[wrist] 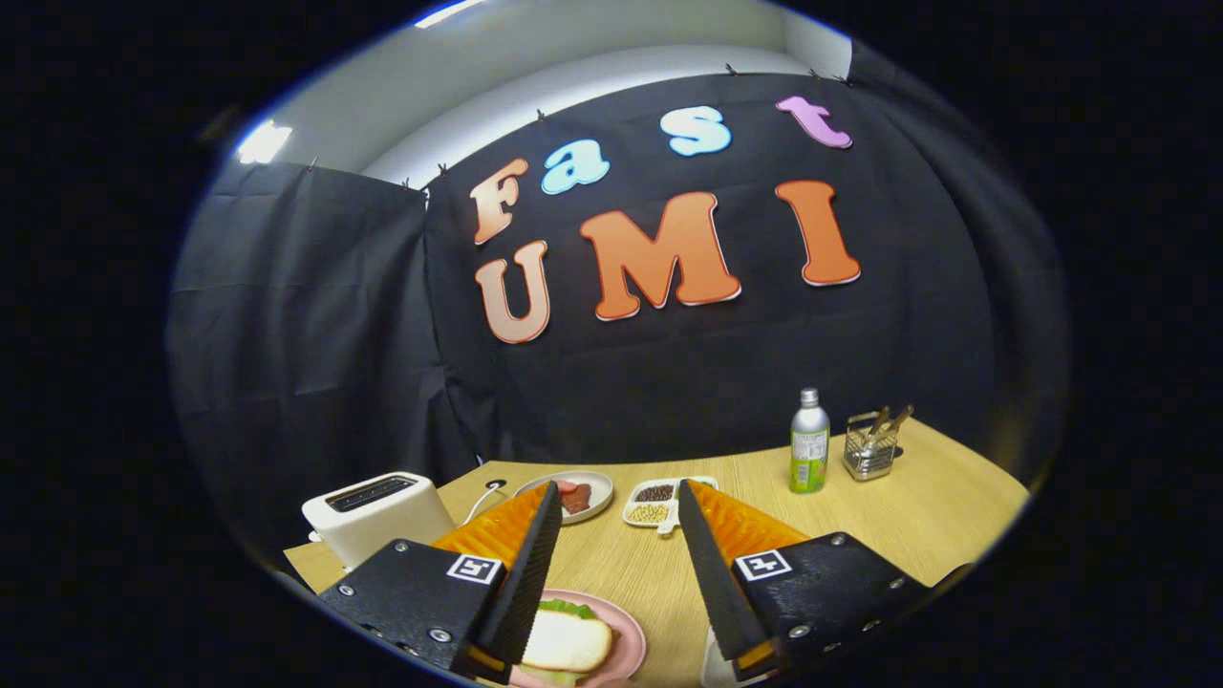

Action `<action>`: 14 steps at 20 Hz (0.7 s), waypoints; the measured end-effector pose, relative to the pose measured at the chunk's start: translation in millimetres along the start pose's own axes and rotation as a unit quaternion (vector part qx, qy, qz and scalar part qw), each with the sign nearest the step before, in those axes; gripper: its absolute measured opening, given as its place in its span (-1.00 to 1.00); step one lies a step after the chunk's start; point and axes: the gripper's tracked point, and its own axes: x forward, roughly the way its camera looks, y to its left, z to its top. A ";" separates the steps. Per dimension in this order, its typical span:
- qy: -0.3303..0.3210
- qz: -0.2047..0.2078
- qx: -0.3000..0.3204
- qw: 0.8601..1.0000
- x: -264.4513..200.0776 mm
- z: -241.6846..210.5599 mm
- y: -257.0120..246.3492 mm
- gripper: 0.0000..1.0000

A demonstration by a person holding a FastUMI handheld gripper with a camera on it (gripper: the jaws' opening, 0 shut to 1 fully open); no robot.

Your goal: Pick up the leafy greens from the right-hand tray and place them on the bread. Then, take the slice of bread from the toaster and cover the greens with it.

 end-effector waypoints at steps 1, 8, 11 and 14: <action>-0.013 0.004 -0.005 1.000 -1.3 6.2 4.1 0.54; -0.087 -0.029 -0.066 0.994 -14.6 40.1 -1.6 0.88; -0.111 -0.037 -0.080 0.990 -18.8 47.7 -3.7 0.91; -0.124 -0.047 -0.098 0.986 -21.6 50.7 -7.2 0.92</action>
